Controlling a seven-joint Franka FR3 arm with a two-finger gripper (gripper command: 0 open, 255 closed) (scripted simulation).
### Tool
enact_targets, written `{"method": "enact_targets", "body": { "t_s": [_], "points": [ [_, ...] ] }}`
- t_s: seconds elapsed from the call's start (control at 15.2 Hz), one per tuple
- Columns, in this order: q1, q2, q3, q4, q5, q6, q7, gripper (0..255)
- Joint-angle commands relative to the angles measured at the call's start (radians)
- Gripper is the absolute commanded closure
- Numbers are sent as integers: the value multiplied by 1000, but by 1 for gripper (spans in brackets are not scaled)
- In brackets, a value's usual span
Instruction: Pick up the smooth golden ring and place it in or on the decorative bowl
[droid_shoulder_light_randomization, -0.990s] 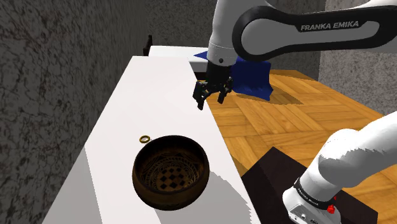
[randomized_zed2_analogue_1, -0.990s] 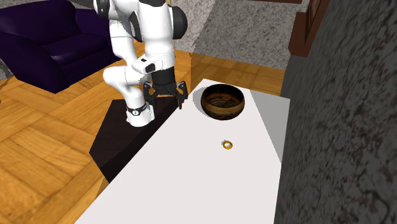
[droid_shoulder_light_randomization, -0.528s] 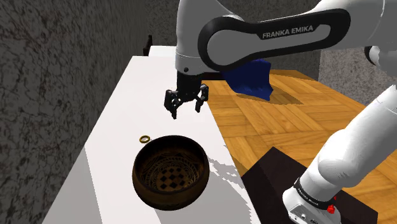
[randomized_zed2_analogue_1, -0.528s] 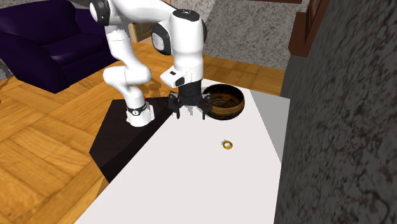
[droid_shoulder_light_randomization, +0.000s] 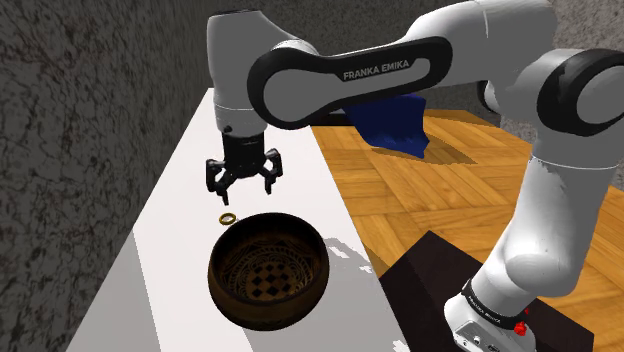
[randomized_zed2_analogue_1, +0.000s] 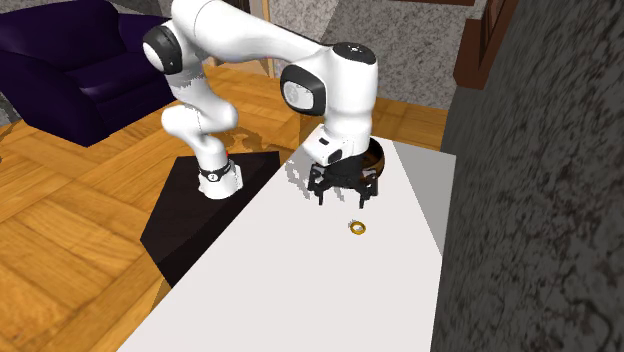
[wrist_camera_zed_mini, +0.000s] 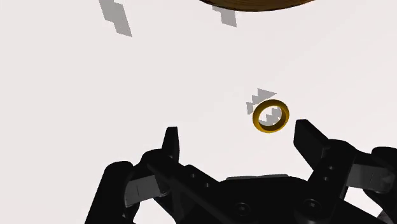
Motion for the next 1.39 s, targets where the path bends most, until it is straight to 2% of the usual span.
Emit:
{"method": "enact_targets", "body": {
  "t_s": [0.0,0.13,0.66,1.12,1.19,1.32],
  "points": [
    [53,105,-6,102,-59,-26,59,0],
    [111,198,-21,210,-102,-61,99,0],
    [102,208,-30,121,-111,35,109,0],
    [102,208,-30,121,-111,35,109,0],
    [102,208,-30,121,-111,36,109,255],
    [102,207,-30,120,-111,36,109,255]
  ]
}}
